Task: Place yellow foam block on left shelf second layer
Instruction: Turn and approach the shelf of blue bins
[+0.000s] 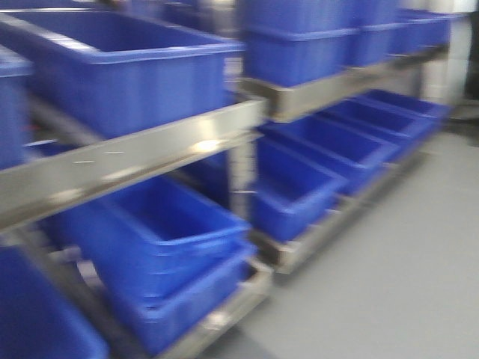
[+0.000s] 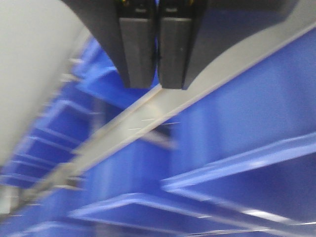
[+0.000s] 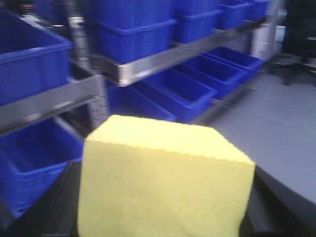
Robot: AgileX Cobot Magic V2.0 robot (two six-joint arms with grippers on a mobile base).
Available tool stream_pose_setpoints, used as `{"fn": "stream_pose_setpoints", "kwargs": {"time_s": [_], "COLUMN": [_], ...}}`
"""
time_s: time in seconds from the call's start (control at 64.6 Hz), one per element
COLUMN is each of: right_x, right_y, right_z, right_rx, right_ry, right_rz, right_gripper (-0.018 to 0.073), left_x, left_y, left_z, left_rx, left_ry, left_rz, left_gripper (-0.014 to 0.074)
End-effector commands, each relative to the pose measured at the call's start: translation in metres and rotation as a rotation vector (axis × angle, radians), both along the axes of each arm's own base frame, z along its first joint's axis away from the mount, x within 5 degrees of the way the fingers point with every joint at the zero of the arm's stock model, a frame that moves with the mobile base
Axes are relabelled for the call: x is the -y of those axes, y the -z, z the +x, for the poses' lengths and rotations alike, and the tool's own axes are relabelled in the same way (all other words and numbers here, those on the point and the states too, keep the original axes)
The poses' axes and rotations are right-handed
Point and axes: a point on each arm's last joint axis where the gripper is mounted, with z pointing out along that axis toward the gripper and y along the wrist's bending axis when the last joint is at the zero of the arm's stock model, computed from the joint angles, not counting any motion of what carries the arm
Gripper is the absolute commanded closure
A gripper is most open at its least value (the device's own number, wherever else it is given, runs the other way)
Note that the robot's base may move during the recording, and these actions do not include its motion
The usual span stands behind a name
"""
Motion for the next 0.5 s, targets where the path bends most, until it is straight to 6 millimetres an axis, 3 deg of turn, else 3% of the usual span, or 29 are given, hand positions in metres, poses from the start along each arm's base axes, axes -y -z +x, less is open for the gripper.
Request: {"fn": "stream_pose_setpoints", "kwargs": {"time_s": [0.0,0.48], "right_x": [-0.0004,-0.0004], "right_y": [-0.0152,-0.0152], "right_z": [0.0009,0.0009], "right_rx": [0.088,0.088], "right_ry": [0.0,0.0], "right_rz": [-0.016,-0.016], "right_gripper": [0.0239,0.0239], "left_x": [0.0019,0.0019], "left_y": [0.0004,0.0004], "left_z": [0.0,0.0], "left_rx": [0.071,0.071], "left_ry": [0.022,0.022], "left_rz": [-0.011,-0.011], "left_gripper": [0.046,0.046]}}
